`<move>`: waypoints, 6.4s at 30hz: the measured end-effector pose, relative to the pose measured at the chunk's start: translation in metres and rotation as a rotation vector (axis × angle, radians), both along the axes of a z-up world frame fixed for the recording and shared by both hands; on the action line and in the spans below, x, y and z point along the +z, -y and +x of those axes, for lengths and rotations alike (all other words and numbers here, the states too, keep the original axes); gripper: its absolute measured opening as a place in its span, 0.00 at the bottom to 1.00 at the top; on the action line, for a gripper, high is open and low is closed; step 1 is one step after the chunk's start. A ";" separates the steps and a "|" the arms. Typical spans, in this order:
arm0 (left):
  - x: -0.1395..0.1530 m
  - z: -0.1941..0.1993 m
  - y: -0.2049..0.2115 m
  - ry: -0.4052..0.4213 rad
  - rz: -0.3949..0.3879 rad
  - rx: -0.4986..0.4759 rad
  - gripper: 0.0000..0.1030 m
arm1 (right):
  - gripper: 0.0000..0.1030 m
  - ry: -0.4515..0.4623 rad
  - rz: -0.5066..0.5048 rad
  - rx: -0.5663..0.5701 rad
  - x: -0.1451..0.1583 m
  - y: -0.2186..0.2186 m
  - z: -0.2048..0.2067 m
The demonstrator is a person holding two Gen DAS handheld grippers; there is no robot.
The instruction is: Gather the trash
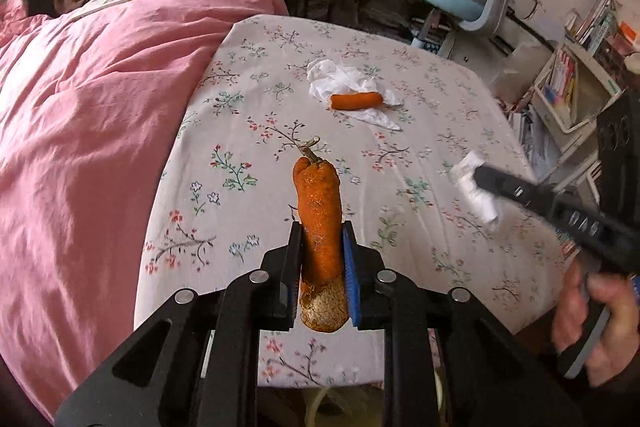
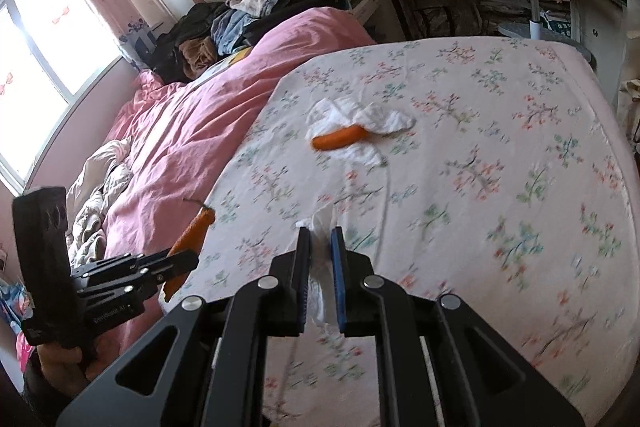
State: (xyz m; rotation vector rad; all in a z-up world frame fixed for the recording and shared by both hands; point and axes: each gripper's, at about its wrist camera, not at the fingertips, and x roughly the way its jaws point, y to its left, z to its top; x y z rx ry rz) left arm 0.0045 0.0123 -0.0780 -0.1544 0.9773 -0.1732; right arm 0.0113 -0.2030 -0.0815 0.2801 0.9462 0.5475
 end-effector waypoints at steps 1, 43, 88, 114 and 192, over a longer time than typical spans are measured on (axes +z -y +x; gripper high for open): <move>0.001 -0.005 0.000 0.003 -0.007 -0.003 0.18 | 0.12 0.001 0.000 0.003 -0.001 -0.003 -0.004; 0.013 -0.163 0.027 0.118 0.097 0.015 0.78 | 0.72 0.035 -0.165 -0.240 -0.031 0.021 -0.165; 0.049 -0.083 0.016 0.202 0.206 0.015 0.93 | 0.94 0.138 -0.365 -0.292 -0.046 -0.034 -0.151; 0.048 -0.082 0.016 0.201 0.205 0.012 0.93 | 0.94 0.139 -0.374 -0.287 -0.047 -0.037 -0.150; 0.046 -0.082 0.018 0.198 0.213 0.004 0.93 | 0.94 0.136 -0.386 -0.275 -0.052 -0.042 -0.151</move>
